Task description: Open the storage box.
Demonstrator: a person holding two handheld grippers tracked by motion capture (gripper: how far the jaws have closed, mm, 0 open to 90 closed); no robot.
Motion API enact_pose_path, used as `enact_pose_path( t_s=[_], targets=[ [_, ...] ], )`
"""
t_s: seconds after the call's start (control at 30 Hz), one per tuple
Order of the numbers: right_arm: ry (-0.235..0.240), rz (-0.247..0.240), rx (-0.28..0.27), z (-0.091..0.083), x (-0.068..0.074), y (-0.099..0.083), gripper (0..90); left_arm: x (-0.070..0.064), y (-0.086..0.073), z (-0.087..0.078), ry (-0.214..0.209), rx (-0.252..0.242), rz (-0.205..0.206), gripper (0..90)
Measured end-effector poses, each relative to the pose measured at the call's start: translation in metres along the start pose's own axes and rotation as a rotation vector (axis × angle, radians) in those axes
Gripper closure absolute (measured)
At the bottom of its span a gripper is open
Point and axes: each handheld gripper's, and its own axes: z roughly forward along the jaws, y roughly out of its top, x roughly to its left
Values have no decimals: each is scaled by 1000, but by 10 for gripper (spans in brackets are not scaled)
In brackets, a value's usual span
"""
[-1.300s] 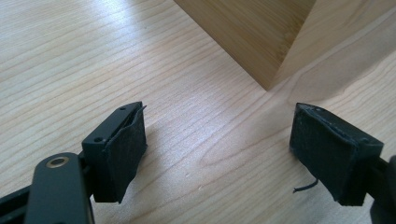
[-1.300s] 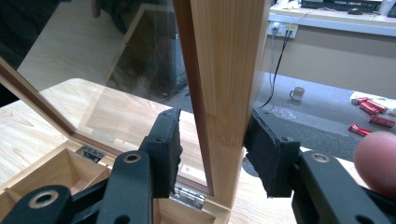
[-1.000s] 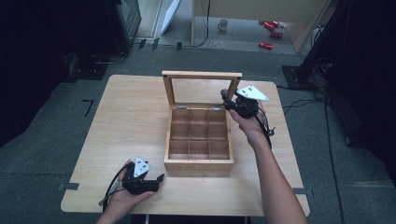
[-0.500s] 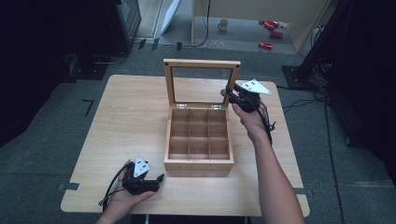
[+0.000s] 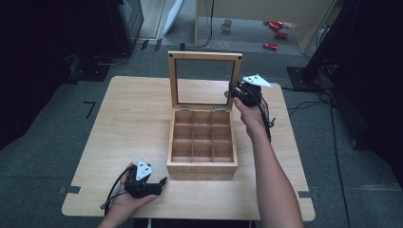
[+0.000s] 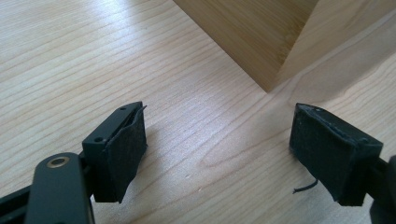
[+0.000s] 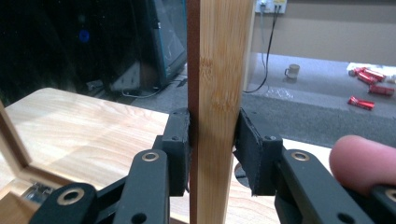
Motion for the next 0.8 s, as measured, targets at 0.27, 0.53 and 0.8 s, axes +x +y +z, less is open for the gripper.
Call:
enact_pose_path(
  t_s=[0.27,0.53,0.8],
  targets=[
    [-37,54,18,15,0,3,667,0,0,0,-2,-2,-3,193],
    [-70,71,37,20,2,6,668,0,0,0,-1,-1,-2,194],
    [-90,63,47,19,6,8,667,0,0,0,0,-1,0,194]
  ],
)
